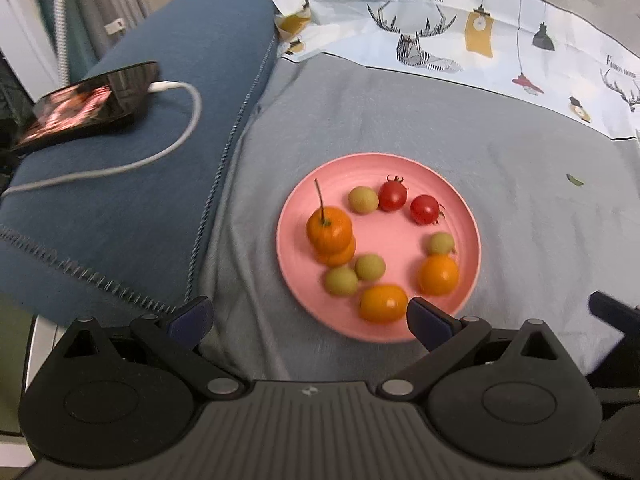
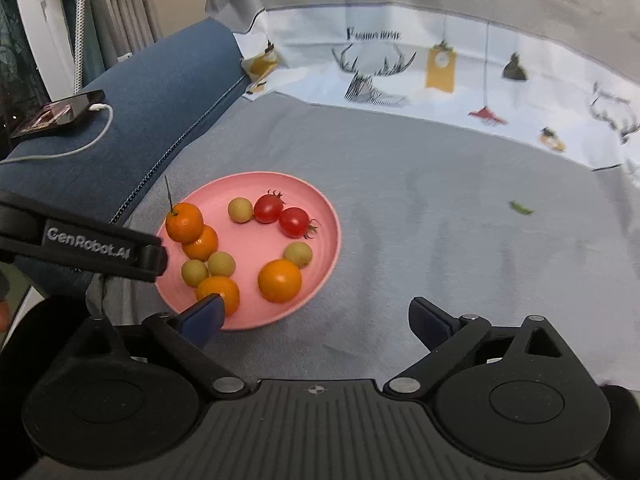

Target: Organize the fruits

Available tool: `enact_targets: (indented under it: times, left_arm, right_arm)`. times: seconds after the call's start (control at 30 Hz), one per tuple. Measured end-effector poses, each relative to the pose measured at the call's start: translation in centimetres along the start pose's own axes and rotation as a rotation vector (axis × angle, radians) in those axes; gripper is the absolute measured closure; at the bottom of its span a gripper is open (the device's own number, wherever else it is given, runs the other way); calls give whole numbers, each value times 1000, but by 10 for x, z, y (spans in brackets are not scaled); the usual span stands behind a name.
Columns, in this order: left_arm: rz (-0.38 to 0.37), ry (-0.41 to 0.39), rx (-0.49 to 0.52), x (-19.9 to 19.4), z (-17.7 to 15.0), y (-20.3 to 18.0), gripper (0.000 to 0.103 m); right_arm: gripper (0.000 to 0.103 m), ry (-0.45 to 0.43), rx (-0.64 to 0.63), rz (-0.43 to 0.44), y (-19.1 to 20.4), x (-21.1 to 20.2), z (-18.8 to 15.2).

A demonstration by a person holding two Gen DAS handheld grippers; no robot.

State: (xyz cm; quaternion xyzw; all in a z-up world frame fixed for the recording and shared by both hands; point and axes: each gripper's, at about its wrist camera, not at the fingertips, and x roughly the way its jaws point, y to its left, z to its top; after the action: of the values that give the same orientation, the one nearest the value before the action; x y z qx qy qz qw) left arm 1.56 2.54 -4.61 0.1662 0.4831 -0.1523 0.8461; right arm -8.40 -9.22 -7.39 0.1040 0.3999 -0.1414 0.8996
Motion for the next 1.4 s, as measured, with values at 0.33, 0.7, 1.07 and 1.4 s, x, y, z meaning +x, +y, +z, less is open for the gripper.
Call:
enact_targets:
  times: [0.33, 0.7, 1.07, 1.4]
  left_arm:
    - [41, -61, -36, -43, -44, 3, 0]
    - [57, -134, -36, -74, -60, 2, 0]
    - [76, -148, 23, -82, -64, -9, 0]
    - [83, -57, -33, -67, -62, 2, 0]
  right_arm:
    - [1, -77, -16, -88, 4, -53, -18]
    - [1, -143, -39, -106, 10, -85, -28]
    - [1, -177, -34, -147, 7, -99, -32]
    - [1, -178, -33, -156, 7, -100, -33]
